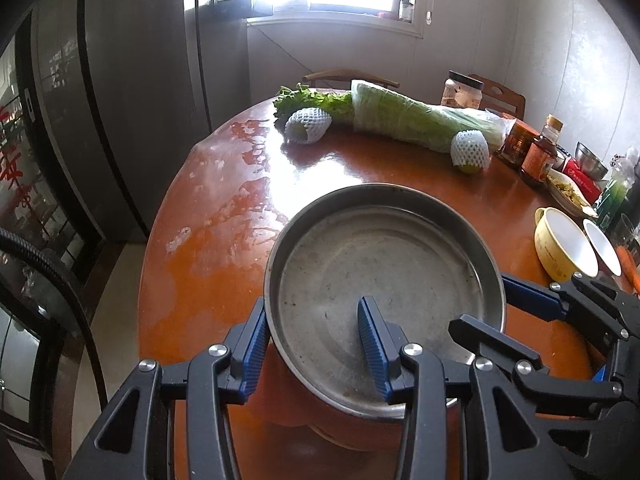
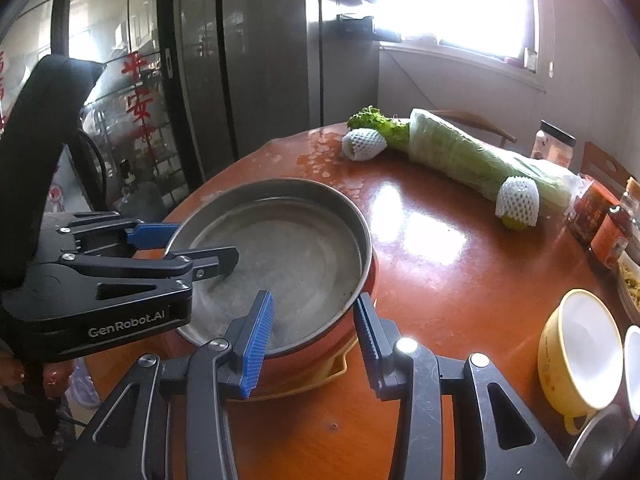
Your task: Organize plates and bowls
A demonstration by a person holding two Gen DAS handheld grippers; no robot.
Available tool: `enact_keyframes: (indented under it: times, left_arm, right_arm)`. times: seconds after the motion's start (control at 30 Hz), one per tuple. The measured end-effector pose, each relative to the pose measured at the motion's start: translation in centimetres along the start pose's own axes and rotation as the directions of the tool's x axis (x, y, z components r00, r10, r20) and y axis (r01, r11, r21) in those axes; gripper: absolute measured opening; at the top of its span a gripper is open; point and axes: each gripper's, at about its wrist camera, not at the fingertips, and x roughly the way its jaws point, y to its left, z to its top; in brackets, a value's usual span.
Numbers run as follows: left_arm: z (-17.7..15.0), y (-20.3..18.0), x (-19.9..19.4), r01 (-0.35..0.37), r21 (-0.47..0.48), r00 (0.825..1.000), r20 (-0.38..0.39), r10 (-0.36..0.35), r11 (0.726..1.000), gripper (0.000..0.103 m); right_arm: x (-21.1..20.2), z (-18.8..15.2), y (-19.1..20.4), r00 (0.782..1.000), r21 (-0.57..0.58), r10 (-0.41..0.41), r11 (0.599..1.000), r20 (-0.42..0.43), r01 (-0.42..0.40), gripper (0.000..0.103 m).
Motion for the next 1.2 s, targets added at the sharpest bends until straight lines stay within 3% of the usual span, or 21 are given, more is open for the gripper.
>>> enact_keyframes:
  times: [1.2]
  left_arm:
    - [-1.1,0.3,-0.7,-0.028,0.021,1.000,0.000,0.028,0.999,0.044]
  right_arm:
    - [1.3,-0.9,1.2,0.996,-0.079,-0.092,0.993,-0.015,0.090,0.046]
